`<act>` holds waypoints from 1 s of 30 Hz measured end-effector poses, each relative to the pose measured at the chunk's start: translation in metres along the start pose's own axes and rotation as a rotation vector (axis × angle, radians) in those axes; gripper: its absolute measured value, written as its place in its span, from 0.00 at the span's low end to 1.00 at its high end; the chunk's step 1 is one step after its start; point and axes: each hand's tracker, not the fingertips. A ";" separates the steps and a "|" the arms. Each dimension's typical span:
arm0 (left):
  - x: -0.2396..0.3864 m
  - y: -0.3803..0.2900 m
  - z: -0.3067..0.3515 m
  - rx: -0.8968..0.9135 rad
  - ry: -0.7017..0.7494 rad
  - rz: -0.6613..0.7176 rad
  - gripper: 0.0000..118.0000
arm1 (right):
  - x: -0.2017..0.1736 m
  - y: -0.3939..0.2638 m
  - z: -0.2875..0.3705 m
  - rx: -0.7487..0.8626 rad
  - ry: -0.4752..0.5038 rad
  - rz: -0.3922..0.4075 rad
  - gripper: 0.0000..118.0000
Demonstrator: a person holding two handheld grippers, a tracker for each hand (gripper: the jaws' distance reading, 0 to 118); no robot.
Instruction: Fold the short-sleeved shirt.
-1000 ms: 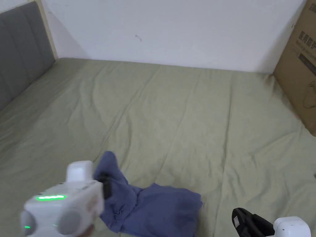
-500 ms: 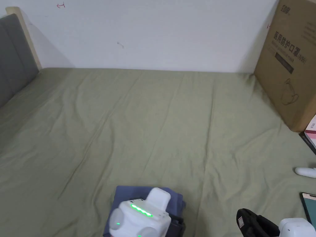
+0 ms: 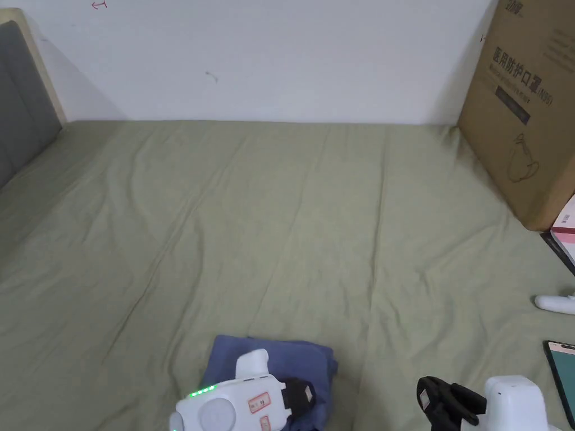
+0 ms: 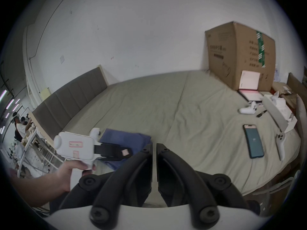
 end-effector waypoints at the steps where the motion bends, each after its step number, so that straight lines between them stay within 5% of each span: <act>1: -0.004 -0.004 -0.005 -0.006 -0.021 0.035 0.07 | 0.000 0.000 -0.007 -0.021 0.006 -0.001 0.04; 6: 0.000 0.004 0.033 0.064 -0.031 -0.065 0.07 | -0.014 0.003 -0.068 -0.137 0.211 -0.065 0.04; 10: -0.010 0.022 0.098 0.175 0.015 -0.143 0.13 | -0.011 -0.025 -0.157 -0.228 0.475 -0.305 0.04; 11: -0.017 0.027 0.114 0.201 0.031 -0.156 0.28 | -0.006 -0.036 -0.176 -0.258 0.516 -0.351 0.04; 12: -0.028 0.033 0.126 0.212 0.051 -0.168 0.62 | -0.001 -0.046 -0.190 -0.285 0.561 -0.385 0.04; 13: -0.040 0.039 0.136 0.212 0.077 -0.183 0.84 | 0.003 -0.054 -0.201 -0.345 0.591 -0.411 0.04; 15: -0.065 0.049 0.147 0.200 0.116 -0.196 1.00 | 0.009 -0.063 -0.214 -0.422 0.445 -0.326 0.04; 16: -0.083 0.056 0.147 0.201 0.099 -0.164 1.00 | 0.012 -0.066 -0.216 -0.414 0.450 -0.311 0.03; 18: -0.110 0.064 0.135 0.123 -0.010 -0.031 1.00 | 0.019 -0.064 -0.214 -0.387 0.544 -0.417 0.03; 21: -0.149 0.067 0.086 0.013 -0.195 0.159 0.96 | 0.018 -0.059 -0.209 -0.381 0.523 -0.389 0.03; 24: -0.155 0.061 0.041 -0.016 -0.211 0.163 0.66 | 0.015 -0.054 -0.207 -0.392 0.519 -0.376 0.03; 25: -0.115 0.055 0.059 0.008 -0.137 0.086 0.41 | 0.015 -0.054 -0.208 -0.391 0.514 -0.373 0.04; 26: -0.112 0.059 0.059 -0.007 -0.113 0.084 0.29 | 0.014 -0.052 -0.206 -0.389 0.509 -0.370 0.03; 28: -0.125 0.061 0.058 -0.039 -0.135 0.199 0.26 | 0.013 -0.050 -0.204 -0.381 0.524 -0.378 0.04; 30: -0.124 0.070 0.070 -0.041 -0.081 0.095 0.25 | 0.005 -0.046 -0.199 -0.382 0.518 -0.366 0.04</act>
